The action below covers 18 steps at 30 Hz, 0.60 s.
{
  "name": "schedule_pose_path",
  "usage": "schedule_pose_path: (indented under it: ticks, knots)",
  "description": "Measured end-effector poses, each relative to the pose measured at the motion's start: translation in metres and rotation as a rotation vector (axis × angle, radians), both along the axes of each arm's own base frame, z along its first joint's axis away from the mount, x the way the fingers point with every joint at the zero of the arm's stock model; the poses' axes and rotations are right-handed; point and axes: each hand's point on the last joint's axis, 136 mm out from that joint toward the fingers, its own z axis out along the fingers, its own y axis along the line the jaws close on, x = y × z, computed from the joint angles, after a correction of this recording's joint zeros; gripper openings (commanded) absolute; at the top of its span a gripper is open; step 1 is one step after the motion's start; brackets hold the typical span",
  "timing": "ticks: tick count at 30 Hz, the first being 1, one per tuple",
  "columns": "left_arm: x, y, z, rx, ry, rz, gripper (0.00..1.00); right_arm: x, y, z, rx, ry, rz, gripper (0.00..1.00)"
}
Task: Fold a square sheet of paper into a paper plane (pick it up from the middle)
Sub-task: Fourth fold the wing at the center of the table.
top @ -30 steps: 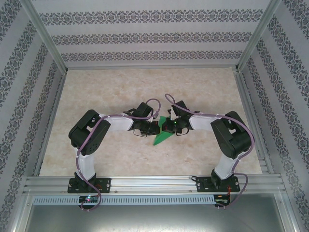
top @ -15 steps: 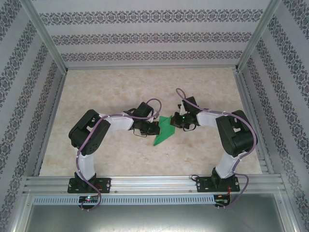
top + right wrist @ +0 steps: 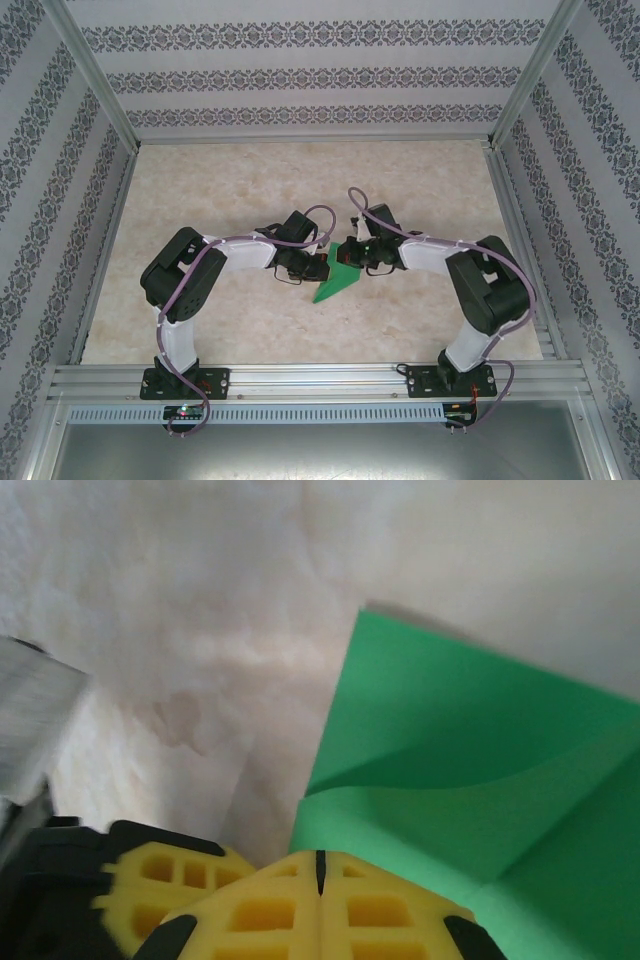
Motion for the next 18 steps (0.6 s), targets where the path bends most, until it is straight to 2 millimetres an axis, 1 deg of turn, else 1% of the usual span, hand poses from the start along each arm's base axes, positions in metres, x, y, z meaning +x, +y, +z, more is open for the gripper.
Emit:
schedule_pose_path:
  ticks: [3, 4, 7, 15, 18]
  knots:
    - [0.0, 0.0, 0.0, 0.0, 0.0, 0.0, 0.0, -0.003, -0.001, -0.017, -0.013, 0.047, 0.003, 0.0]
    - [0.0, 0.0, 0.0, 0.0, 0.001, 0.0, 0.0, -0.002, -0.001, -0.019, -0.009, 0.053, 0.004, 0.0]
    - [0.0, 0.0, 0.0, 0.0, 0.001, 0.0, 0.0, 0.009, -0.006, -0.018, -0.007, 0.047, -0.018, 0.0]
    - [0.004, -0.001, 0.001, -0.003, -0.017, 0.003, 0.0, 0.037, -0.03, -0.02, 0.007, 0.086, -0.078, 0.0]
    - [0.004, -0.001, 0.001, -0.002, -0.02, 0.005, 0.0, 0.05, -0.044, -0.019, -0.003, 0.079, -0.124, 0.0]
